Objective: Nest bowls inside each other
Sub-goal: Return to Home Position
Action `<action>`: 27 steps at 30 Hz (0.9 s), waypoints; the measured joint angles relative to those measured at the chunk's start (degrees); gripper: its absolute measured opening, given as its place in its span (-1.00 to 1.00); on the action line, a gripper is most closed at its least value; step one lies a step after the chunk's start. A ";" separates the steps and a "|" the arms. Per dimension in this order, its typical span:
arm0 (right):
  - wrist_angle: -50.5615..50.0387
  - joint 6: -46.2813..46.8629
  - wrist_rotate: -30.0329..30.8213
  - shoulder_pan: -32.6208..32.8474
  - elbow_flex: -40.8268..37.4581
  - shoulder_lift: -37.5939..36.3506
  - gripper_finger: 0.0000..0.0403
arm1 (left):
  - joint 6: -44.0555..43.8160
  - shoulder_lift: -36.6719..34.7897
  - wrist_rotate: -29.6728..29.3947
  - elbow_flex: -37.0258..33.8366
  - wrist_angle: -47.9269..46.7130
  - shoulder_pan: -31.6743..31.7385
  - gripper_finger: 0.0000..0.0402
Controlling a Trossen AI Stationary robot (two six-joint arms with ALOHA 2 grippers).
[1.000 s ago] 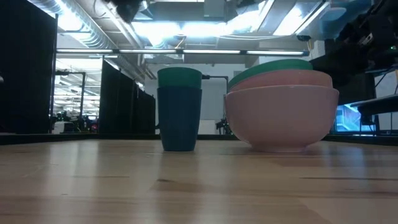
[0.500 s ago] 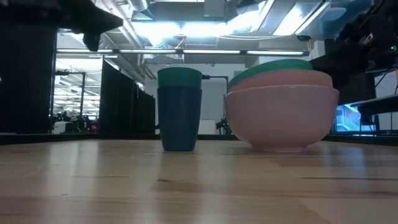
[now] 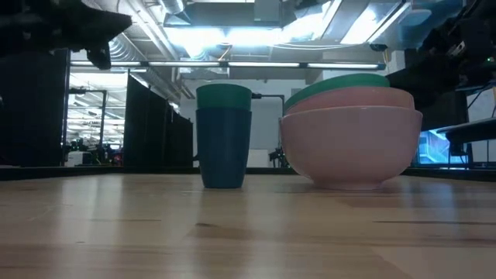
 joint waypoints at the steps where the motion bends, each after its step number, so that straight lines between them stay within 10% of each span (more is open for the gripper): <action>1: 0.00 0.00 0.00 0.00 0.00 0.00 -0.99 | -0.07 -0.88 -0.02 -0.88 0.33 -0.47 -1.00; 27: -0.03 -0.02 -0.02 0.00 0.00 0.00 -0.99 | 7.82 -6.25 -1.09 -6.24 -11.83 -4.90 -1.00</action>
